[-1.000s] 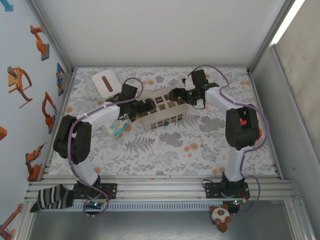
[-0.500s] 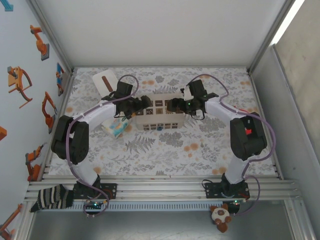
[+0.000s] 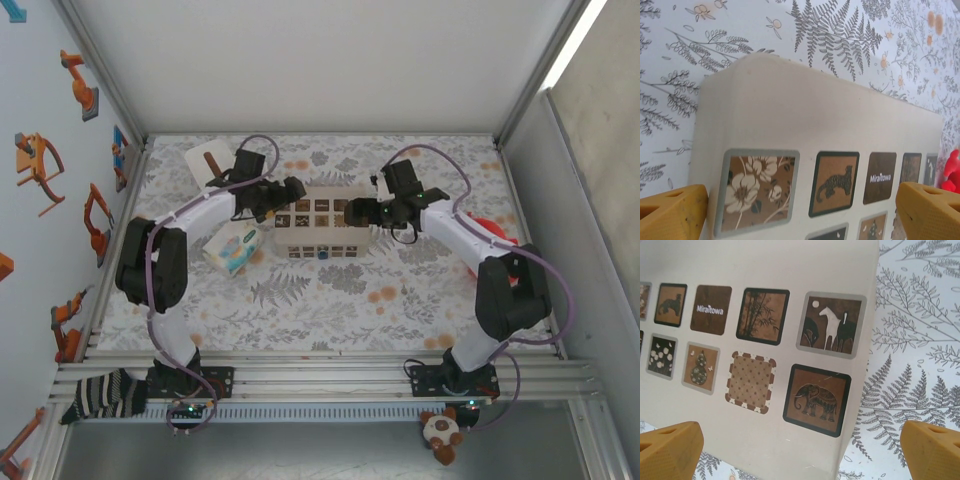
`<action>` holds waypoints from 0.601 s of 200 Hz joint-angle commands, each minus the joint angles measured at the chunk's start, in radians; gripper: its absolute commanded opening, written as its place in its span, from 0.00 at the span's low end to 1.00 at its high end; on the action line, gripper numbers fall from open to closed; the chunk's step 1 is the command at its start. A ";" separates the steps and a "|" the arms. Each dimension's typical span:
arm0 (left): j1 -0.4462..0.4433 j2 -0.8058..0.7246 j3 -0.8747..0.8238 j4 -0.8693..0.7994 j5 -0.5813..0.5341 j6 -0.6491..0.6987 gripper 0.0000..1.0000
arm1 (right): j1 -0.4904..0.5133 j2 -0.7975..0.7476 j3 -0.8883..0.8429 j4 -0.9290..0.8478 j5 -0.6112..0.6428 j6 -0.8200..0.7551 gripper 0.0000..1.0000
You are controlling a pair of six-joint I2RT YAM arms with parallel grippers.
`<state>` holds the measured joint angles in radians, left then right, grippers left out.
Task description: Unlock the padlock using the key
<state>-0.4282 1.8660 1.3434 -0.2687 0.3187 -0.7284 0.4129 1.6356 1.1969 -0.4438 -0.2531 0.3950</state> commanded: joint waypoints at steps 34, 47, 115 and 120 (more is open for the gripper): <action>0.003 0.049 0.053 -0.010 0.044 0.040 0.96 | 0.007 0.066 -0.046 0.061 -0.114 0.094 0.99; 0.006 0.057 0.075 -0.020 0.049 0.046 0.96 | 0.023 0.080 -0.046 0.079 -0.133 0.106 0.99; 0.061 -0.028 0.071 -0.085 -0.049 0.093 0.96 | 0.045 -0.016 -0.050 -0.069 0.127 0.058 0.99; 0.063 -0.052 0.056 -0.089 -0.067 0.101 0.96 | 0.046 -0.039 -0.058 -0.092 0.155 0.052 0.99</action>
<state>-0.3878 1.9141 1.4345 -0.3172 0.3157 -0.6750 0.4553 1.7000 1.1507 -0.4118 -0.2798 0.4889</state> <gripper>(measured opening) 0.960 0.990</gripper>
